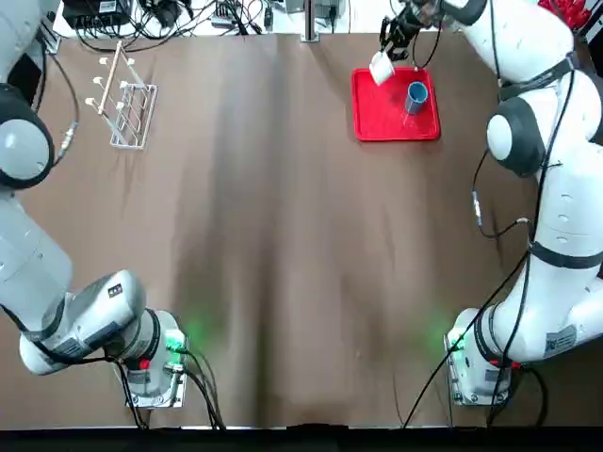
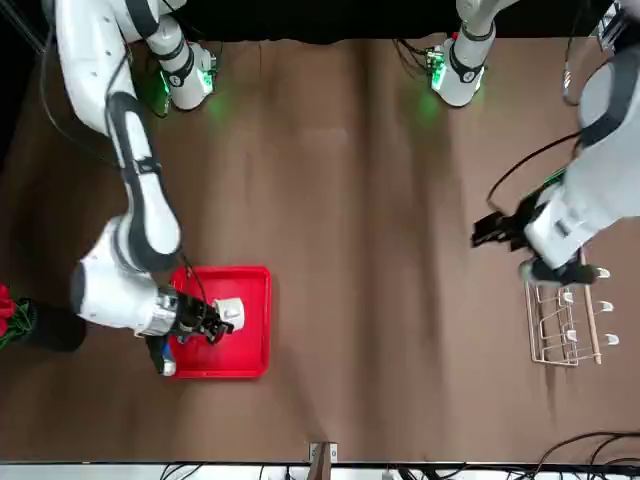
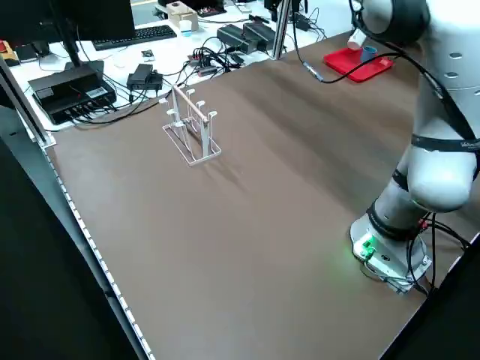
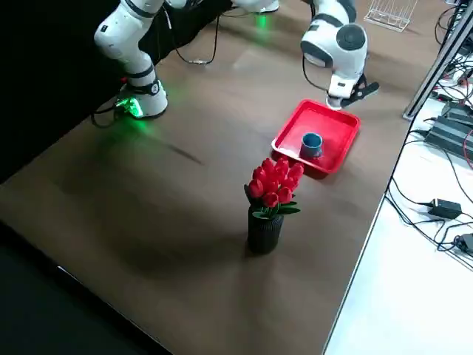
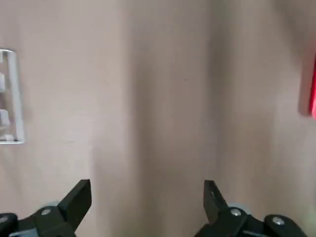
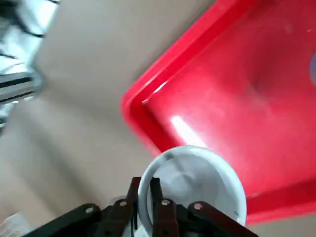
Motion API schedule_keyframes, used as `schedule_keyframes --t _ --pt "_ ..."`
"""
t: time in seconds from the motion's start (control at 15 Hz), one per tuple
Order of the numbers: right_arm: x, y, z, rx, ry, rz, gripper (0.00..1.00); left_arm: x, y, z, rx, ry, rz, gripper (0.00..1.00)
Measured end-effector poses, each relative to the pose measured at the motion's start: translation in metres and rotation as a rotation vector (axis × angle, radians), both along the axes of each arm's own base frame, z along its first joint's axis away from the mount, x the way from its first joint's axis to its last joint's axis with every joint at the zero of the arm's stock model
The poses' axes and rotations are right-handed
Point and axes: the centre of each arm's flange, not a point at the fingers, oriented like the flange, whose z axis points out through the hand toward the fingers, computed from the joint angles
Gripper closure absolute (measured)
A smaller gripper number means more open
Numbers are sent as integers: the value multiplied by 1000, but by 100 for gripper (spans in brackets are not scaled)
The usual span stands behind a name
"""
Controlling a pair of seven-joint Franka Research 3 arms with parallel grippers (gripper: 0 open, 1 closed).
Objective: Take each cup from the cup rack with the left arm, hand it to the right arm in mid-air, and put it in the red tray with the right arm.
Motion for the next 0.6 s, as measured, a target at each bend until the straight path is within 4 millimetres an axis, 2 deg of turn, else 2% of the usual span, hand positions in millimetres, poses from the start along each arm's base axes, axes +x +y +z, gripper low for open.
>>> schedule_keyframes --t 0.13,0.27,0.4,0.6 --pt "-1 1 -31 -44 8 4 89 -8 15 15 23 -8 -14 0" --pt "-1 -3 -47 -65 19 2 89 -10 21 19 30 -13 -9 0" --pt "-1 -8 -49 -73 20 -2 89 -9 28 18 33 -12 3 0" --pt "1 -15 -49 -86 17 -9 89 -10 51 25 77 -28 51 0"
